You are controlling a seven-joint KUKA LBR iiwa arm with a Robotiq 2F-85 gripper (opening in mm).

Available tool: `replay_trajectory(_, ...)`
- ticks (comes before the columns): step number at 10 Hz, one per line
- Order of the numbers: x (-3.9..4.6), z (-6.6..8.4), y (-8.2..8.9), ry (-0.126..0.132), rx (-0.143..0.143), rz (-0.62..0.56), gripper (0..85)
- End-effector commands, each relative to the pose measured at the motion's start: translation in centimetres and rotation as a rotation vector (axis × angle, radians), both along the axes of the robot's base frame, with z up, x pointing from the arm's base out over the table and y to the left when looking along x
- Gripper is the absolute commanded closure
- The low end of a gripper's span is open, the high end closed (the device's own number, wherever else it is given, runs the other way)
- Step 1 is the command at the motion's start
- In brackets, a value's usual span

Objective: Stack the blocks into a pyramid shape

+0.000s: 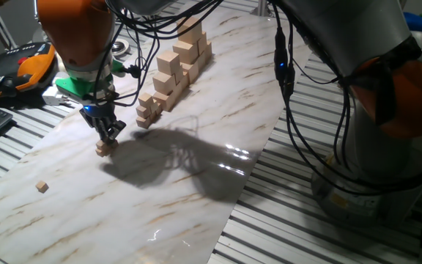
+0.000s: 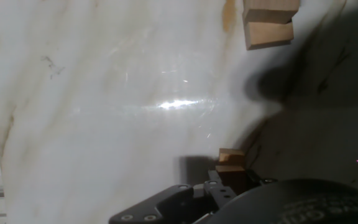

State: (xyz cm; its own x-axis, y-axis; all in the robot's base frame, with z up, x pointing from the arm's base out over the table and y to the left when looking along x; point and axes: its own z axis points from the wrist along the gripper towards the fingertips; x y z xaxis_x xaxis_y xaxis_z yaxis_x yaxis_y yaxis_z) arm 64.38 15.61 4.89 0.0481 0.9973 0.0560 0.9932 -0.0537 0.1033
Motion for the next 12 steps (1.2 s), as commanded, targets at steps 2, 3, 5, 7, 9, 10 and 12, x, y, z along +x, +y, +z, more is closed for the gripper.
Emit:
replay_trajectory(2,0.01,-0.02,0.0,0.0,0.0,-0.002,68.0)
replay_trajectory(3,0.0,-0.04,-0.01,0.003,0.003,-0.001,68.0)
replay_trajectory(5,-0.03,-0.12,-0.06,0.008,0.006,0.0,68.0)
replay_trajectory(7,-0.03,-0.12,-0.08,0.008,0.004,0.002,68.0)
replay_trajectory(9,-0.03,-0.13,-0.07,0.005,0.004,-0.006,68.0)
replay_trajectory(10,-0.02,-0.14,-0.07,0.005,0.006,-0.009,68.0)
replay_trajectory(12,-0.04,-0.15,-0.11,0.005,0.006,-0.009,68.0)
